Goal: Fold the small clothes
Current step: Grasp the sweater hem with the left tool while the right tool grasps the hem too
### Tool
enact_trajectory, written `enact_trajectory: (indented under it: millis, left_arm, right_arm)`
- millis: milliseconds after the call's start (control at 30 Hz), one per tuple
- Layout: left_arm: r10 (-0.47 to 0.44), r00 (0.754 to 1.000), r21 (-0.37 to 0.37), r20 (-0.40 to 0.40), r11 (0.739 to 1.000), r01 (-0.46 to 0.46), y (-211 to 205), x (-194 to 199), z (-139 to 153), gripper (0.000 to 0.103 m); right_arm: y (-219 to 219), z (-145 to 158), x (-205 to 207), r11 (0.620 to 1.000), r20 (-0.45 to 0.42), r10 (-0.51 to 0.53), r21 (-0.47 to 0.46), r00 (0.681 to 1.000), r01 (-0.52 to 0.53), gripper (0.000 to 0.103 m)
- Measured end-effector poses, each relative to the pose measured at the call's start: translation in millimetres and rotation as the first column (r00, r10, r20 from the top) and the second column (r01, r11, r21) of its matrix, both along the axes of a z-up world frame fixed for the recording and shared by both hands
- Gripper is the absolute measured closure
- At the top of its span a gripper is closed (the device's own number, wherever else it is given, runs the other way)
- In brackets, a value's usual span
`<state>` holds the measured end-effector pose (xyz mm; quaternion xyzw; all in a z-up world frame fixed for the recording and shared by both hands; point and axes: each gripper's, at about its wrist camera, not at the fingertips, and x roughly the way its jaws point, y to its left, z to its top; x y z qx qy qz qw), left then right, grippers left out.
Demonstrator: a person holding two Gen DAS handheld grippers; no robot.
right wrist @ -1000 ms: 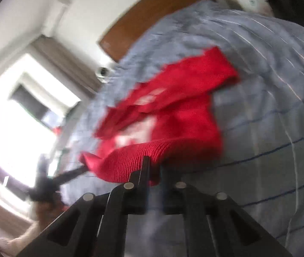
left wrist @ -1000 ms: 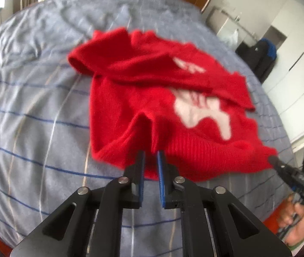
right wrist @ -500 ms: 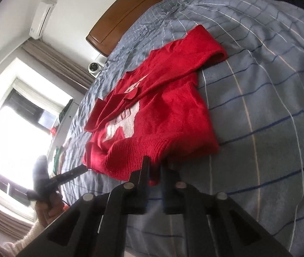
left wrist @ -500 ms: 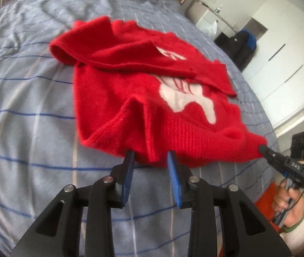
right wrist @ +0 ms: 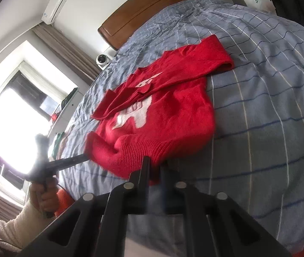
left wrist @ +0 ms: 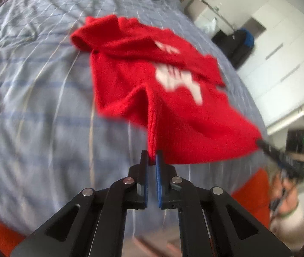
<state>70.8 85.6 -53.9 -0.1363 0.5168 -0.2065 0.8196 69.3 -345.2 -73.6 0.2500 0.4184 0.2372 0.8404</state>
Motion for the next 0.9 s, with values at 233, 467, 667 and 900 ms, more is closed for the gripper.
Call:
enact_trajectory:
  millis: [233, 467, 667, 900]
  left_arm:
    - [0.034, 0.996, 0.204, -0.087, 0.979, -0.016, -8.6, -46.0, -27.9, 0.099]
    - [0.055, 0.995, 0.188, -0.087, 0.981, -0.038, -14.4, -41.5, -32.7, 0.089]
    - [0.079, 0.996, 0.143, -0.038, 0.987, -0.073, -10.1, -37.0, -30.8, 0.036]
    - [0.087, 0.994, 0.248, -0.060, 0.966, -0.069, -25.7, -23.6, -39.7, 0.102]
  right_arm:
    - [13.3, -31.5, -18.7, 0.986, -0.149, 0.036, -0.154, 0.988, -0.059, 0.095]
    - [-4.6, -48.1, -27.9, 0.991, -0.212, -0.035, -0.131, 0.977, 0.007, 0.071]
    - [-10.6, -42.8, -19.6, 0.999, -0.164, -0.024, -0.029, 0.986, 0.019, 0.044]
    - [22.1, -62.2, -1.5, 0.991, -0.226, 0.017, -0.128, 0.974, -0.046, 0.099]
